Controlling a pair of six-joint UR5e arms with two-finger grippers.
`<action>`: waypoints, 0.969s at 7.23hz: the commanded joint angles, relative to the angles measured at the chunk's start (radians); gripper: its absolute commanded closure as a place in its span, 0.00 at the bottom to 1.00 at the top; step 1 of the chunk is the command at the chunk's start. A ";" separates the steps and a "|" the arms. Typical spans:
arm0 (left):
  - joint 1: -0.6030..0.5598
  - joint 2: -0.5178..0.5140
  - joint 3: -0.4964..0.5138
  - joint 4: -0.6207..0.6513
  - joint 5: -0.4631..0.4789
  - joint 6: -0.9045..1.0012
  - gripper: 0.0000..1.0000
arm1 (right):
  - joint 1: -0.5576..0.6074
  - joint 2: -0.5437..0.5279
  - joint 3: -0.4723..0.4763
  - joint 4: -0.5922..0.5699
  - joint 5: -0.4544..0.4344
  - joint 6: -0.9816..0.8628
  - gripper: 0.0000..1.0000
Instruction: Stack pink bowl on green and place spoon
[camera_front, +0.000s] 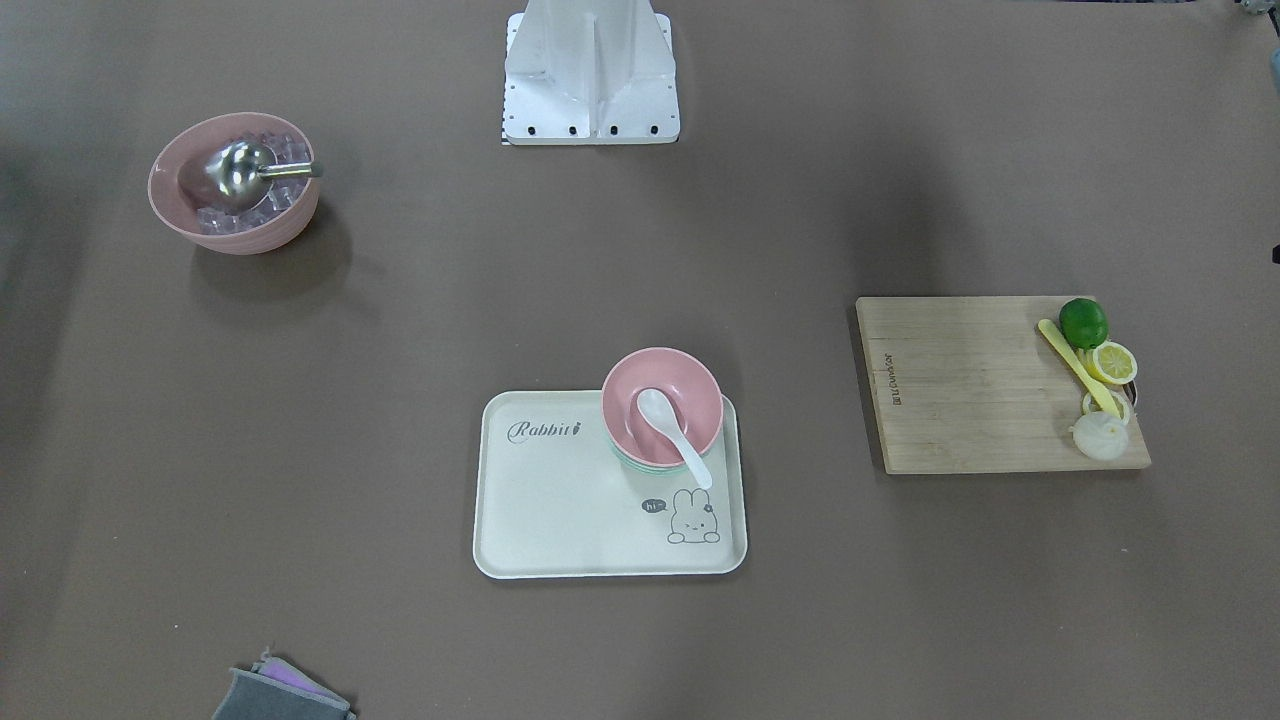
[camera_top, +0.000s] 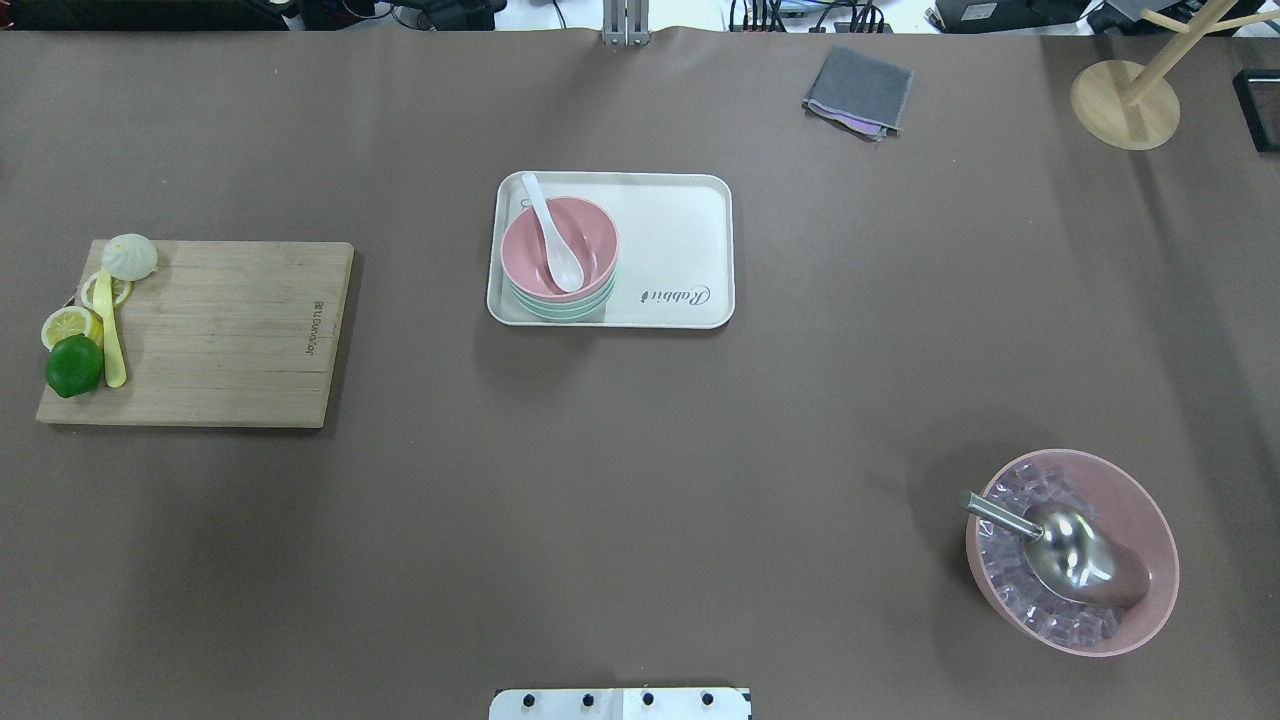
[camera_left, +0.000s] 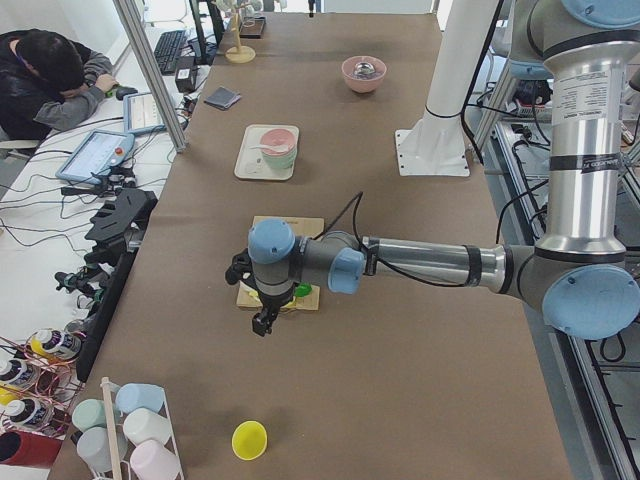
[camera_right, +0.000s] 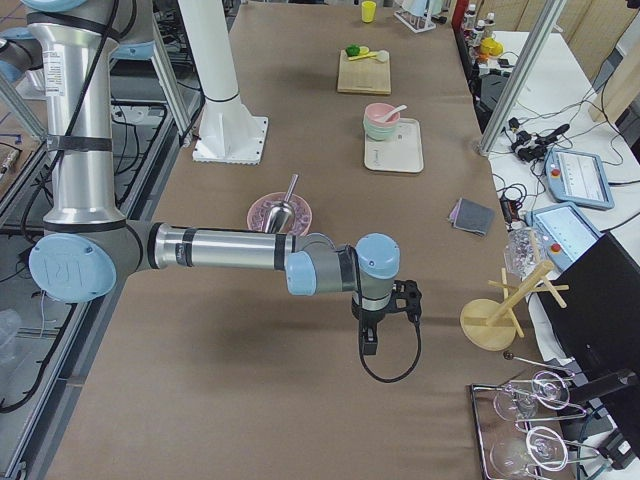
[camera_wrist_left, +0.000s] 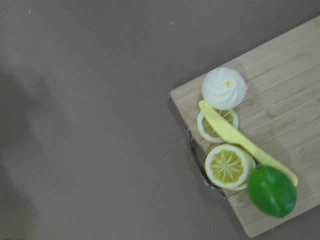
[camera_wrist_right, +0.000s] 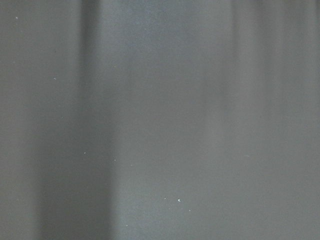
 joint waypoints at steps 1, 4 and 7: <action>-0.037 0.053 0.023 -0.003 -0.006 0.021 0.00 | 0.000 -0.001 0.000 0.003 0.000 0.000 0.00; -0.060 -0.045 0.022 0.305 -0.011 0.020 0.00 | 0.000 0.001 0.000 0.005 0.000 0.000 0.00; -0.086 -0.054 0.002 0.374 0.012 0.022 0.00 | 0.000 -0.001 0.000 0.005 0.000 0.000 0.00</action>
